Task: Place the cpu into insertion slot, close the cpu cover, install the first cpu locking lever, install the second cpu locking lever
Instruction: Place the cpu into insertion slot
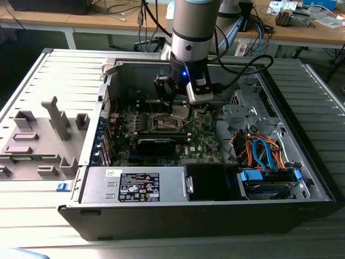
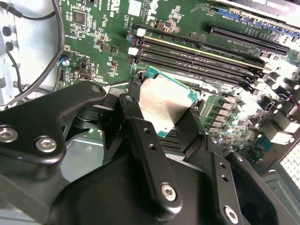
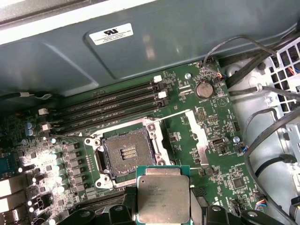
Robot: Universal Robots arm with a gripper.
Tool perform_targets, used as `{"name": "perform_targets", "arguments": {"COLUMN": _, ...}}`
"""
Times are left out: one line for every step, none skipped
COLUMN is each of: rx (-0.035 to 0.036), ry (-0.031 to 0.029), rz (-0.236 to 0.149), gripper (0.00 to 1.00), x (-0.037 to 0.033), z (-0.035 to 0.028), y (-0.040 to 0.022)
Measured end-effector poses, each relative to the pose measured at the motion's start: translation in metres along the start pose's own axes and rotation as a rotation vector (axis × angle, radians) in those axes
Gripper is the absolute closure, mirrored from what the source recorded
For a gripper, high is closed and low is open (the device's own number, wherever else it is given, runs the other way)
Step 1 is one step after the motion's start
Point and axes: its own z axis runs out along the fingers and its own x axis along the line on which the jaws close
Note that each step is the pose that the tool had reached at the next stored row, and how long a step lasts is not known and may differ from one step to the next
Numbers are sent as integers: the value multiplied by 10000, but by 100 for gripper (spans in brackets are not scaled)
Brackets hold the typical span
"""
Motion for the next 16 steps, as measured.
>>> {"name": "perform_targets", "arguments": {"rx": 0, "ry": 0, "rz": 10, "gripper": 45, "x": 0, "z": 1, "y": 0}}
{"name": "perform_targets", "arguments": {"rx": 0, "ry": -1, "rz": 23, "gripper": 45, "x": 0, "z": 1, "y": 0}}
{"name": "perform_targets", "arguments": {"rx": 0, "ry": -2, "rz": 40, "gripper": 45, "x": 0, "z": 2, "y": 0}}
{"name": "perform_targets", "arguments": {"rx": 0, "ry": -2, "rz": 49, "gripper": 45, "x": 0, "z": 3, "y": 0}}
{"name": "perform_targets", "arguments": {"rx": 1, "ry": -3, "rz": 59, "gripper": 45, "x": 0, "z": 2, "y": 0}}
{"name": "perform_targets", "arguments": {"rx": 1, "ry": -3, "rz": 73, "gripper": 45, "x": 0, "z": 3, "y": 0}}
{"name": "perform_targets", "arguments": {"rx": 0, "ry": -4, "rz": 84, "gripper": 45, "x": 0, "z": 4, "y": 0}}
{"name": "perform_targets", "arguments": {"rx": 1, "ry": -4, "rz": 92, "gripper": 45, "x": 0, "z": 3, "y": 0}}
{"name": "perform_targets", "arguments": {"rx": 0, "ry": -5, "rz": 102, "gripper": 45, "x": 0, "z": 4, "y": 0}}
{"name": "perform_targets", "arguments": {"rx": -1, "ry": -6, "rz": 114, "gripper": 45, "x": 0, "z": 4, "y": 0}}
{"name": "perform_targets", "arguments": {"rx": -1, "ry": -6, "rz": 119, "gripper": 45, "x": 0, "z": 4, "y": 0}}
{"name": "perform_targets", "arguments": {"rx": 0, "ry": -6, "rz": 128, "gripper": 45, "x": 0, "z": 4, "y": 0}}
{"name": "perform_targets", "arguments": {"rx": -1, "ry": -6, "rz": 138, "gripper": 45, "x": 0, "z": 5, "y": 0}}
{"name": "perform_targets", "arguments": {"rx": 0, "ry": -6, "rz": 142, "gripper": 45, "x": 0, "z": 5, "y": 0}}
{"name": "perform_targets", "arguments": {"rx": -1, "ry": -7, "rz": 145, "gripper": 45, "x": 0, "z": 5, "y": 0}}
{"name": "perform_targets", "arguments": {"rx": -1, "ry": -7, "rz": 150, "gripper": 45, "x": 0, "z": 5, "y": 0}}
